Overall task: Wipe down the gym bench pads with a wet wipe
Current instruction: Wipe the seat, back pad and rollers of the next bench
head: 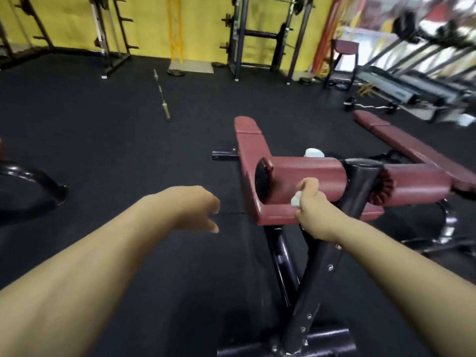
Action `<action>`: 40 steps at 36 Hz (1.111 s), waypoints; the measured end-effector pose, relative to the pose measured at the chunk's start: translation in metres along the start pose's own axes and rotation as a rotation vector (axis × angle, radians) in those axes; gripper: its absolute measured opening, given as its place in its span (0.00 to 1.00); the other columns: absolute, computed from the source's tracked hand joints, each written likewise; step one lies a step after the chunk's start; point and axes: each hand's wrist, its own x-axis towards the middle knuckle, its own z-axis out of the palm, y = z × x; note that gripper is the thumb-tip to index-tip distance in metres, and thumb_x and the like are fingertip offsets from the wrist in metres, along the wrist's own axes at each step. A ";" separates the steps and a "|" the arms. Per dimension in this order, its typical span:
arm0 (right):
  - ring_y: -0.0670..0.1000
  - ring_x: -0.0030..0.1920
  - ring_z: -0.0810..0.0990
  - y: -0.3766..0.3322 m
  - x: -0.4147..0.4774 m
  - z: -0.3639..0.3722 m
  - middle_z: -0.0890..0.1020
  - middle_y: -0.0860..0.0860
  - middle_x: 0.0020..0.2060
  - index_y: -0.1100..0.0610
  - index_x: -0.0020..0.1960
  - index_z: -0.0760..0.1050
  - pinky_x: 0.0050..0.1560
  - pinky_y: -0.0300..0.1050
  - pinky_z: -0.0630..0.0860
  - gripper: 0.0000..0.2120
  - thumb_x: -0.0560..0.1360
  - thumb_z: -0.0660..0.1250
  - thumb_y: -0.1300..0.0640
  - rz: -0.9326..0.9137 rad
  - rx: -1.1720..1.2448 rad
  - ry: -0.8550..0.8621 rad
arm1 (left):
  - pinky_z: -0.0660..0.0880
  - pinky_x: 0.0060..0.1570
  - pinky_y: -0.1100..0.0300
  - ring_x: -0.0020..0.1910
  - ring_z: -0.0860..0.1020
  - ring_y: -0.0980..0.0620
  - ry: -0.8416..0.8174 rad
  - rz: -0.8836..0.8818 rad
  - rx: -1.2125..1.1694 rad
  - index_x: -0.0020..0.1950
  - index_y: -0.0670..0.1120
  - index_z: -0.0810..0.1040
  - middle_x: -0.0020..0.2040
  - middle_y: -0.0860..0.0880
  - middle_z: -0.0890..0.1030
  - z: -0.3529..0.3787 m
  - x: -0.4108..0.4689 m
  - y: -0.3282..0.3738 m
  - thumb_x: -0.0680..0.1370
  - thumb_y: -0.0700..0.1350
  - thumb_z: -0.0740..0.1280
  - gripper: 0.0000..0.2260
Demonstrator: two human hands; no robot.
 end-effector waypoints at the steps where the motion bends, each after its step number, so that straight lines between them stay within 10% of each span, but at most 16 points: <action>1: 0.57 0.46 0.76 0.000 0.001 0.001 0.73 0.59 0.49 0.54 0.51 0.53 0.46 0.50 0.76 0.16 0.73 0.57 0.67 0.045 0.000 0.042 | 0.74 0.47 0.55 0.53 0.76 0.50 0.006 0.033 0.015 0.59 0.57 0.73 0.55 0.56 0.76 -0.003 0.008 -0.008 0.72 0.63 0.66 0.19; 9: 0.49 0.33 0.72 -0.021 -0.005 -0.005 0.71 0.48 0.36 0.59 0.48 0.61 0.28 0.39 0.63 0.09 0.74 0.59 0.68 0.359 0.101 0.330 | 0.75 0.49 0.54 0.54 0.76 0.50 -0.005 0.304 0.176 0.62 0.55 0.73 0.56 0.55 0.76 -0.034 0.050 -0.046 0.74 0.62 0.64 0.20; 15: 0.51 0.42 0.73 -0.029 -0.016 -0.001 0.76 0.48 0.40 0.55 0.45 0.73 0.40 0.43 0.66 0.04 0.74 0.64 0.63 0.367 0.053 0.453 | 0.74 0.52 0.54 0.55 0.74 0.52 0.083 0.476 0.107 0.58 0.54 0.75 0.55 0.55 0.76 -0.056 0.081 -0.048 0.75 0.60 0.64 0.16; 21: 0.52 0.35 0.66 -0.024 0.003 -0.002 0.67 0.54 0.31 0.61 0.30 0.62 0.34 0.45 0.66 0.09 0.67 0.57 0.59 0.353 0.215 0.516 | 0.72 0.51 0.55 0.51 0.72 0.54 0.144 0.617 0.005 0.62 0.55 0.73 0.56 0.55 0.75 -0.073 0.121 -0.035 0.75 0.60 0.64 0.18; 26: 0.46 0.55 0.66 -0.003 0.036 -0.001 0.59 0.49 0.56 0.59 0.66 0.70 0.67 0.44 0.66 0.16 0.80 0.55 0.61 0.468 0.325 0.569 | 0.72 0.58 0.52 0.59 0.73 0.54 0.188 0.735 -0.064 0.65 0.56 0.71 0.60 0.55 0.72 -0.081 0.157 -0.026 0.74 0.61 0.65 0.21; 30: 0.41 0.53 0.65 0.010 0.063 -0.005 0.58 0.50 0.57 0.53 0.75 0.61 0.55 0.20 0.60 0.24 0.80 0.59 0.61 0.471 0.315 0.699 | 0.69 0.63 0.53 0.66 0.66 0.54 0.176 0.844 -0.106 0.71 0.56 0.64 0.66 0.58 0.66 -0.085 0.183 -0.015 0.71 0.63 0.68 0.32; 40: 0.50 0.45 0.75 0.010 0.097 -0.003 0.80 0.59 0.47 0.61 0.49 0.79 0.49 0.48 0.74 0.11 0.78 0.65 0.53 0.520 0.165 0.995 | 0.56 0.66 0.66 0.73 0.56 0.59 0.085 0.987 -0.021 0.75 0.57 0.57 0.76 0.60 0.55 -0.079 0.222 0.015 0.68 0.59 0.73 0.40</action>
